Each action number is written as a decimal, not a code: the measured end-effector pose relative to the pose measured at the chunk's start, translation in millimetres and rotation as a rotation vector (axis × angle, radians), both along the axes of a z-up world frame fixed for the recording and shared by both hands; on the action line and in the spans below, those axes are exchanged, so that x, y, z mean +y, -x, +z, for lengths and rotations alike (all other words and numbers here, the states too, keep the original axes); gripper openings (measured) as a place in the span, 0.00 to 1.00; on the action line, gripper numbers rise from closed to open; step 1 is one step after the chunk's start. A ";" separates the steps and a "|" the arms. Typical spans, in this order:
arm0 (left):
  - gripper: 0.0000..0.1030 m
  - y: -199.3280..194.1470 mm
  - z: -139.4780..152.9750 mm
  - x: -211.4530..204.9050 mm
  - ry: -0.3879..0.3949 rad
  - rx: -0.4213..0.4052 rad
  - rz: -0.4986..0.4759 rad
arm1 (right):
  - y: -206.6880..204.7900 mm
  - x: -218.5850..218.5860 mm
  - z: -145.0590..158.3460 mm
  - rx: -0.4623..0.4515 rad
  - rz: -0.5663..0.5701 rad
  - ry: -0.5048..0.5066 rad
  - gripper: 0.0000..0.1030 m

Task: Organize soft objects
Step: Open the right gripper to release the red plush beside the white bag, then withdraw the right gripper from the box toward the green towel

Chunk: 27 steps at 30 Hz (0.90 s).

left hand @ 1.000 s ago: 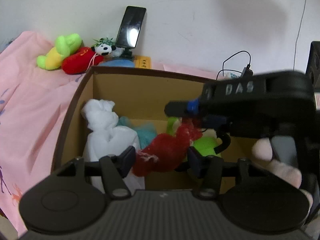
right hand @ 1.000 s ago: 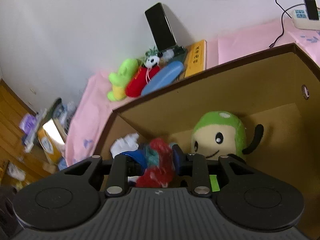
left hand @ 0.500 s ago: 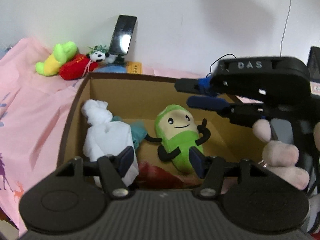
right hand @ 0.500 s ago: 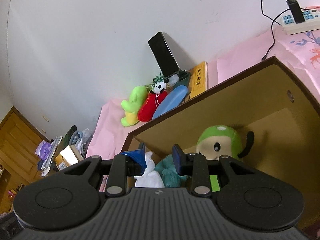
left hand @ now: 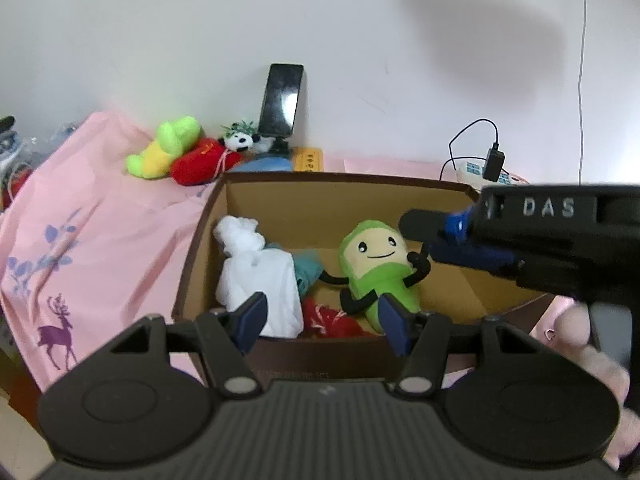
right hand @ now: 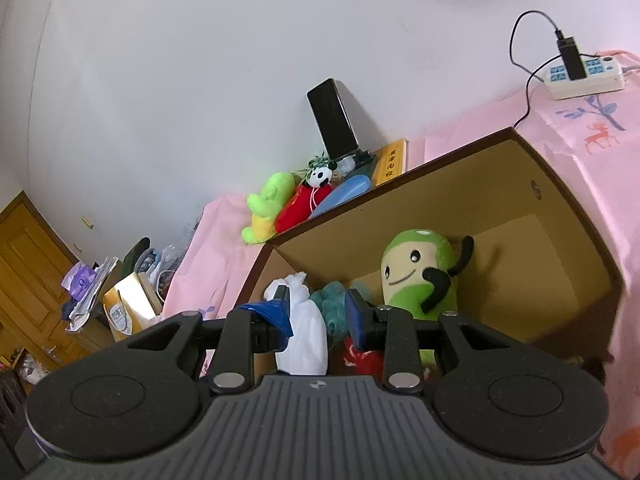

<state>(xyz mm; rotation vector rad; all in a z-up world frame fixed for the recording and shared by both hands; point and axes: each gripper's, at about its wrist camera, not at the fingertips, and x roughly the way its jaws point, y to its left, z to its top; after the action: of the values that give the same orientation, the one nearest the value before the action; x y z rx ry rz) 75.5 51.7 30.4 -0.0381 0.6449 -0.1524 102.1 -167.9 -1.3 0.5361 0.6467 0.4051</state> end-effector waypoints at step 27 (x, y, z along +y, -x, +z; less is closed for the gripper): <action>0.61 40.0 -22.7 -14.1 -0.115 0.073 0.087 | 72.3 -10.1 -20.8 0.067 -0.105 0.209 0.14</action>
<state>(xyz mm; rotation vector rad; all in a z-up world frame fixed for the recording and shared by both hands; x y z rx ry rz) 35.5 37.6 7.7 0.0390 0.7224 -0.0300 29.9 -178.0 -22.2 0.3837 0.7134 0.2186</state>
